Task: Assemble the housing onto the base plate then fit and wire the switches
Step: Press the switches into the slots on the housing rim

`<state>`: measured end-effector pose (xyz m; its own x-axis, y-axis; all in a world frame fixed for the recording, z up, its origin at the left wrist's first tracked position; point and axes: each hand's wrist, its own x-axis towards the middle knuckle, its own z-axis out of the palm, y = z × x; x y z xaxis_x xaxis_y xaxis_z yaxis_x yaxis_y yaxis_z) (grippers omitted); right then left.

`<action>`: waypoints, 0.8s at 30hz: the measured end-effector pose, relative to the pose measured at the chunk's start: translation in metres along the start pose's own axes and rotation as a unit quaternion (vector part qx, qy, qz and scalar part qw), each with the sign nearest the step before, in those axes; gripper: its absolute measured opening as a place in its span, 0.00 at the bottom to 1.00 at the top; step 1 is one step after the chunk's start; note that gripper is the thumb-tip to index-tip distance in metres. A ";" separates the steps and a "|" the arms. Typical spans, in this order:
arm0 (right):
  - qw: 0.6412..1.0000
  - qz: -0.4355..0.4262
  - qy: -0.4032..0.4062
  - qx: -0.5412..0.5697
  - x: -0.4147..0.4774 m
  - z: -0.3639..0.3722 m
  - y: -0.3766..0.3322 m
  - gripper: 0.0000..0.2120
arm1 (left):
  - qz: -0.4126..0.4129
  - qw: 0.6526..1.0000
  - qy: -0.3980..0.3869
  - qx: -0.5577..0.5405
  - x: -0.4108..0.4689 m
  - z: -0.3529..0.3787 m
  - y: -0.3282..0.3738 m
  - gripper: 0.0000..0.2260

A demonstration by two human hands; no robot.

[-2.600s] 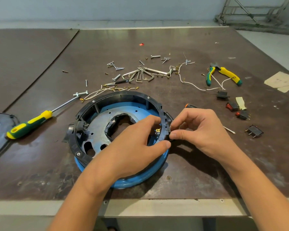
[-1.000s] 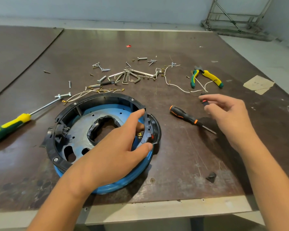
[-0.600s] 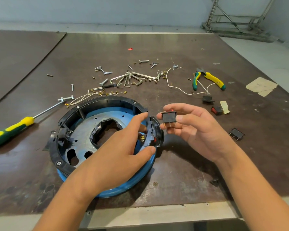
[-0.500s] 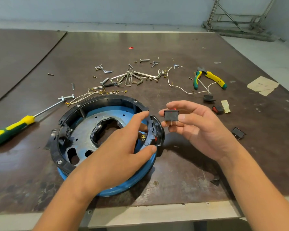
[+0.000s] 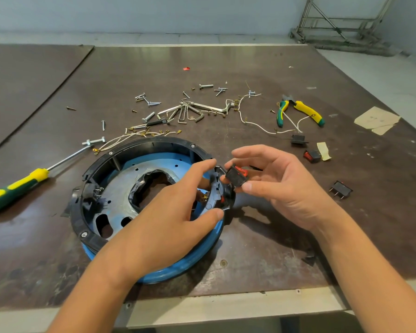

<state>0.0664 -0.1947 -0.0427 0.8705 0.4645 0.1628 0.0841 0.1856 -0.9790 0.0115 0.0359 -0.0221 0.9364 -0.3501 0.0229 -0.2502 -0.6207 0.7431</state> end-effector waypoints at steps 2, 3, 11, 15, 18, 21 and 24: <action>1.000 -0.002 0.002 0.001 0.001 0.001 0.000 0.22 | -0.001 1.000 0.000 -0.003 0.000 0.000 0.000 0.30; 1.000 -0.003 0.003 -0.001 0.001 0.001 -0.001 0.22 | -0.002 1.000 -0.001 -0.004 0.001 0.000 0.000 0.31; 0.999 -0.004 0.006 -0.032 0.001 0.002 0.001 0.22 | -0.001 1.000 -0.004 -0.003 0.001 0.000 0.000 0.31; 0.998 -0.008 0.011 -0.066 0.002 0.003 0.001 0.20 | -0.001 1.000 -0.006 -0.002 0.000 -0.001 0.001 0.31; 0.997 -0.013 0.017 -0.069 0.002 0.006 0.001 0.20 | 0.001 1.000 -0.007 -0.003 0.000 -0.002 0.003 0.29; 0.997 -0.018 0.020 -0.067 0.002 0.008 0.001 0.20 | 0.012 1.000 -0.013 0.011 0.001 -0.003 0.004 0.26; 0.997 -0.020 0.021 -0.067 0.002 0.010 0.000 0.20 | 0.017 1.000 -0.013 0.021 0.001 -0.004 0.005 0.25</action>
<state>0.0633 -0.1852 -0.0416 0.8847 0.4210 0.2001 0.1812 0.0850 -0.9798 0.0124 0.0351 -0.0156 0.9204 -0.3900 0.0296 -0.2928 -0.6369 0.7131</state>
